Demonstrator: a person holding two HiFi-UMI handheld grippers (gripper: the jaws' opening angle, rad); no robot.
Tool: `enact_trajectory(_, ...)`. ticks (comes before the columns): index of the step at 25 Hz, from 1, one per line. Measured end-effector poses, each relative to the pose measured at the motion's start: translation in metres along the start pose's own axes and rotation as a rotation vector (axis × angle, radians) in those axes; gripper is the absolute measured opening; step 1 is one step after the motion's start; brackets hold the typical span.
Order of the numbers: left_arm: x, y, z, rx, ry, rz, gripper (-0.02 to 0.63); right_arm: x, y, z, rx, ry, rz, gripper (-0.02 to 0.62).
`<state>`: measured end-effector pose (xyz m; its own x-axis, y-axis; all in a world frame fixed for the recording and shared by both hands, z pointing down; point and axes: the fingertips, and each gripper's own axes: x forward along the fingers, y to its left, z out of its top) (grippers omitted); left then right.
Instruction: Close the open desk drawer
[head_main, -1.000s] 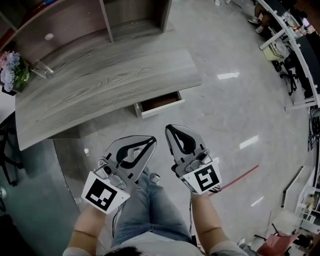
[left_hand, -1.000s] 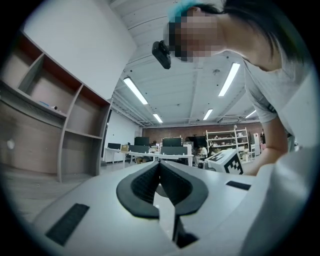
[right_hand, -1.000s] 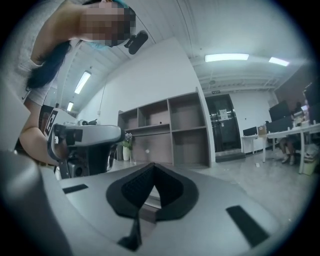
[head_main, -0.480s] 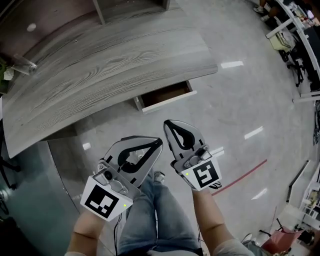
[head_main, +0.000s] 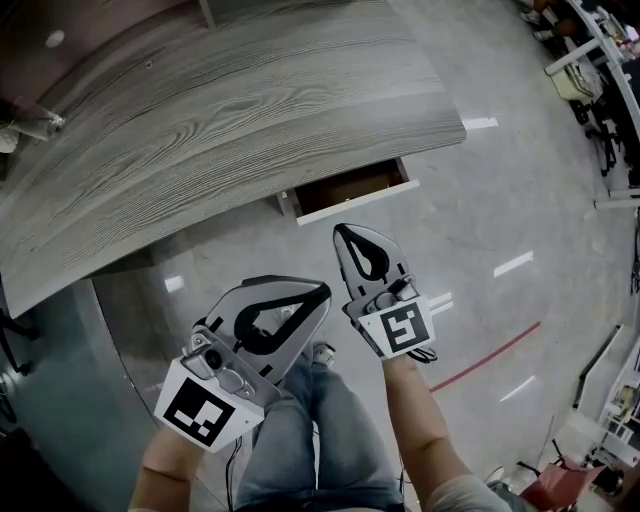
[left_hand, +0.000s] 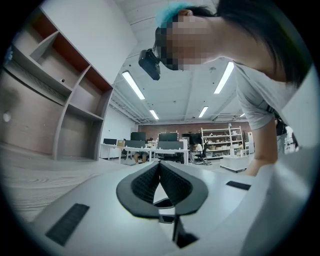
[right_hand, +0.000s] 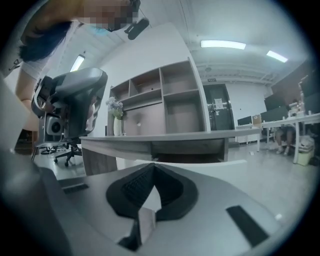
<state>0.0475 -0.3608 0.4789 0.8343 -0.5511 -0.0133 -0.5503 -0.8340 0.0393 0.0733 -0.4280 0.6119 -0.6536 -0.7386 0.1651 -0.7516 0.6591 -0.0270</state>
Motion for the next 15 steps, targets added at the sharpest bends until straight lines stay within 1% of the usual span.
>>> enact_trajectory(5, -0.002, 0.007, -0.008, 0.002, 0.003, 0.0, 0.011, 0.014, -0.008, -0.021, 0.014, 0.032, -0.041, 0.008)
enact_trajectory(8, -0.003, 0.008, -0.01, 0.003, 0.008, 0.002, 0.011, 0.018, -0.012, -0.023, 0.037, 0.026, -0.055, 0.008)
enact_trajectory(13, -0.005, 0.014, -0.011, 0.005, 0.011, 0.008, 0.011, 0.019, -0.013, -0.022, 0.044, 0.018, -0.057, 0.008)
enact_trajectory(15, -0.006, 0.016, -0.009, 0.006, 0.011, 0.012, 0.011, 0.02, -0.014, -0.022, 0.057, 0.031, -0.076, 0.008)
